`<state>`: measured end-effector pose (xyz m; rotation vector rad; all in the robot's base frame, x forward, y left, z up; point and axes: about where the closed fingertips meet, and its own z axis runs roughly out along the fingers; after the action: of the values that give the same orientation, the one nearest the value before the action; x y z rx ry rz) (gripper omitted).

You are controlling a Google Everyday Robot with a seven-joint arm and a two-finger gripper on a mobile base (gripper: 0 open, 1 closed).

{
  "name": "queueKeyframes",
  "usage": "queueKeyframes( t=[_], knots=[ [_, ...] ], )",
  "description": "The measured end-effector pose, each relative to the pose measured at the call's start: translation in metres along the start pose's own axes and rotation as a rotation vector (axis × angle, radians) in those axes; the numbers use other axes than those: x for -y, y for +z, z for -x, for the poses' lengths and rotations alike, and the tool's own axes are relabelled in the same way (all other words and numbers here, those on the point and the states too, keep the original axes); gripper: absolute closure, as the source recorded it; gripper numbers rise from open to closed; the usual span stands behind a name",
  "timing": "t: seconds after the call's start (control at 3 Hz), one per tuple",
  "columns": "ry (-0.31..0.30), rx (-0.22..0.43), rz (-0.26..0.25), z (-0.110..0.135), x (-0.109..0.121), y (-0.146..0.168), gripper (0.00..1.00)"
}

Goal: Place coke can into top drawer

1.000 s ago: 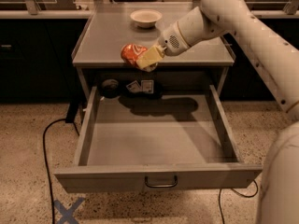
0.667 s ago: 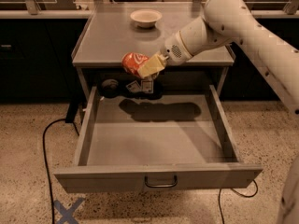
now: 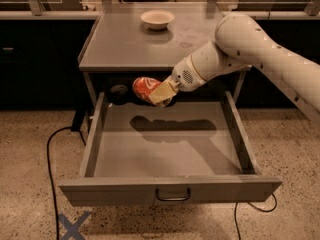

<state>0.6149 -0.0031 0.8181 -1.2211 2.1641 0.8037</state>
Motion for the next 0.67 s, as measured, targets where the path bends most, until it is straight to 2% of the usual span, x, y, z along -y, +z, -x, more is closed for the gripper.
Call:
queueKeyframes(
  t=[0.33, 0.67],
  knots=[
    [0.000, 0.000, 0.000, 0.000, 0.000, 0.000, 1.00],
    [-0.025, 0.029, -0.048, 0.004, 0.009, 0.013, 1.00]
  ],
)
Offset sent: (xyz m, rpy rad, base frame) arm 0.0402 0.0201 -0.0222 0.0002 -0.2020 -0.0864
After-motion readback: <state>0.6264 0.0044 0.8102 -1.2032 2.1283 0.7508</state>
